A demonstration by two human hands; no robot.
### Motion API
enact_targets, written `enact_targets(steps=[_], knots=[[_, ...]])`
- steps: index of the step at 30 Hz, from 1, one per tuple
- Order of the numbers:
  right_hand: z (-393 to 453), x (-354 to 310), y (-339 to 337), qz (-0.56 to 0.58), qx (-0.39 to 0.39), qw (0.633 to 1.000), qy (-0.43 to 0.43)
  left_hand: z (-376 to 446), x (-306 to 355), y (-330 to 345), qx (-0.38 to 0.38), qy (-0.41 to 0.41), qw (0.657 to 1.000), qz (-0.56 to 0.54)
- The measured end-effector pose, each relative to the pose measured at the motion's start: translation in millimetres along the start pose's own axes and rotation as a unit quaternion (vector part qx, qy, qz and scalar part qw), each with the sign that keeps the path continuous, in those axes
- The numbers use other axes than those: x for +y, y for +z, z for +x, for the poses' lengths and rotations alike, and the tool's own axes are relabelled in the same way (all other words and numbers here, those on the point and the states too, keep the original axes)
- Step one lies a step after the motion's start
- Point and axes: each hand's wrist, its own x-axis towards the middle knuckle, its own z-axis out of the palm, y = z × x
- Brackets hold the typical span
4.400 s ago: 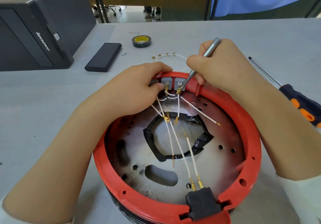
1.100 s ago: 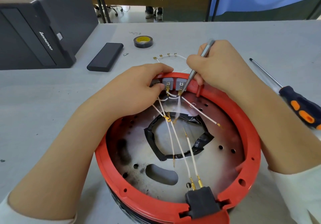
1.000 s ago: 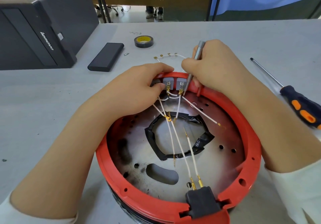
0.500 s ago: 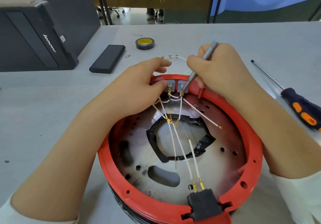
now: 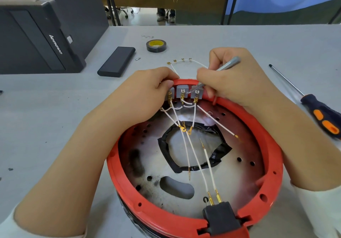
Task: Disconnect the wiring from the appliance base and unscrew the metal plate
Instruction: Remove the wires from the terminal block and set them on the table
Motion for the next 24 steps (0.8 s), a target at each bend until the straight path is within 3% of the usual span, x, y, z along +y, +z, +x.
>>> enact_targets(steps=[24], knots=[[11.1,-4.3,1.2,-0.002,-0.07,0.995,0.074,0.7,3.9,0.3,-0.001,-0.019,1.0,-0.002]])
